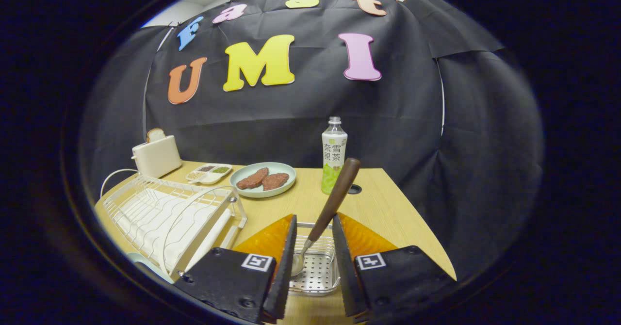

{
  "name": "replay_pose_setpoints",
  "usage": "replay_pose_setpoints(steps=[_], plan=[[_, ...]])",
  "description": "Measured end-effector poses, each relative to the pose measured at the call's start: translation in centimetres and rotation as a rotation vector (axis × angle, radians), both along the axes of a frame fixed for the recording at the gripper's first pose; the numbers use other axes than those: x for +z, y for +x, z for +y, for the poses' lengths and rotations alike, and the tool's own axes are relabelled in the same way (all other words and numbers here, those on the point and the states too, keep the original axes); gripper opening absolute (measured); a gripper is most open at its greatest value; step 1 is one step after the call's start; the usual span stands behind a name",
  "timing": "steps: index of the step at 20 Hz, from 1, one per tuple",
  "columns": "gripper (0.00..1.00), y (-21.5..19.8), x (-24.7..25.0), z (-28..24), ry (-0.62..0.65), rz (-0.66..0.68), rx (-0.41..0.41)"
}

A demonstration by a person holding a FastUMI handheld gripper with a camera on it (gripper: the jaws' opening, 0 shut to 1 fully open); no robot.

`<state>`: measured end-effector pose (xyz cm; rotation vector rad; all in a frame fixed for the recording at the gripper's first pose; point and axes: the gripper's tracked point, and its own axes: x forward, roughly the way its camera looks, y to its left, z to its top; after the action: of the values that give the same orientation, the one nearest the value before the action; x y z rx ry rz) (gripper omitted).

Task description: Take the plate from the dish rack, then take the spoon from the basket and place it into the plate.

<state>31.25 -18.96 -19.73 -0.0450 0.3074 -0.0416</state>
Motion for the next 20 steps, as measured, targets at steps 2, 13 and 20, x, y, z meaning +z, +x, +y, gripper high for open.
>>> replay_pose_setpoints(steps=[2, 13, 20], plan=[[0.37, 0.9, -0.4, -0.3, 0.002, 0.028, -0.027], [0.47, 0.9, 1.7, 1.3, 0.03, -0.017, 0.037], [0.56, 1.8, 1.4, 1.2, 0.058, 0.014, 0.004]])
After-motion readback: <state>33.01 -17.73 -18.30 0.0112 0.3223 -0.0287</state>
